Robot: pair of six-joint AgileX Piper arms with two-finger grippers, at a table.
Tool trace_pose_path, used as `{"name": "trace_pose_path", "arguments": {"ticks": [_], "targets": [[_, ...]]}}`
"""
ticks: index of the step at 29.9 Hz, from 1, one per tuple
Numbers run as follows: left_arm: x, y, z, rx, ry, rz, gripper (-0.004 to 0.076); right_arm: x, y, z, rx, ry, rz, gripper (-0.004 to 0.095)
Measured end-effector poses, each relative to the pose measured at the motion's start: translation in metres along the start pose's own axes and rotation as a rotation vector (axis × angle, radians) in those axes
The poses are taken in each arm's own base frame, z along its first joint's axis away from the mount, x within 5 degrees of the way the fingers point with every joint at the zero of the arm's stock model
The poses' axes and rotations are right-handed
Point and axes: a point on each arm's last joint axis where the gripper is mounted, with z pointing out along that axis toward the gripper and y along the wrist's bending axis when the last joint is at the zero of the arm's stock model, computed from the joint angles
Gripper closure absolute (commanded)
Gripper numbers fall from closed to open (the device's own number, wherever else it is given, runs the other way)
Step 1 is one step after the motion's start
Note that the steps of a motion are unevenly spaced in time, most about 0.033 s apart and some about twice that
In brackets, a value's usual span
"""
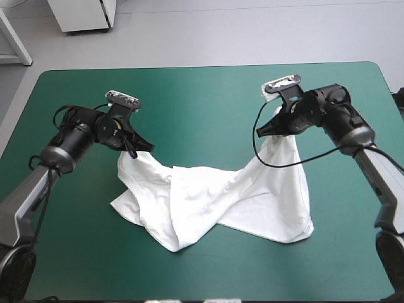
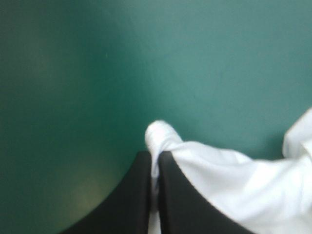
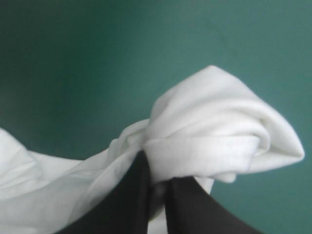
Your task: Fold the cloth
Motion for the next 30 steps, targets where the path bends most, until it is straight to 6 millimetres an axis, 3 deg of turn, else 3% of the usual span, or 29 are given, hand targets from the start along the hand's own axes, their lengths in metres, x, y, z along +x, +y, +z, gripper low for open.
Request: {"name": "trace_pose_path", "arguments": {"ticks": [5, 8, 15, 23, 26, 30], "targets": [[-0.024, 0.015, 0.04, -0.019, -0.019, -0.024, 0.0733, -0.03, -0.007, 0.033, 0.041, -0.012, -0.027, 0.0925], [-0.036, 0.025, 0.058, -0.031, -0.017, -0.023, 0.0733, -0.038, -0.014, 0.055, 0.048, 0.003, -0.02, 0.0925], [-0.066, 0.034, 0.09, -0.037, -0.059, -0.005, 0.0733, -0.034, -0.036, 0.102, 0.07, 0.081, 0.007, 0.0925], [-0.061, 0.029, 0.131, 0.016, 0.004, -0.04, 0.0731, -0.025, -0.042, 0.138, 0.054, 0.133, 0.017, 0.0917], [-0.06, 0.027, 0.134, 0.034, 0.014, -0.028, 0.0675, -0.021, -0.04, 0.148, 0.024, 0.154, 0.005, 0.0842], [-0.059, 0.025, 0.133, 0.057, 0.033, 0.005, 0.0452, -0.02, -0.04, 0.151, 0.008, 0.161, -0.014, 0.0587]]}}
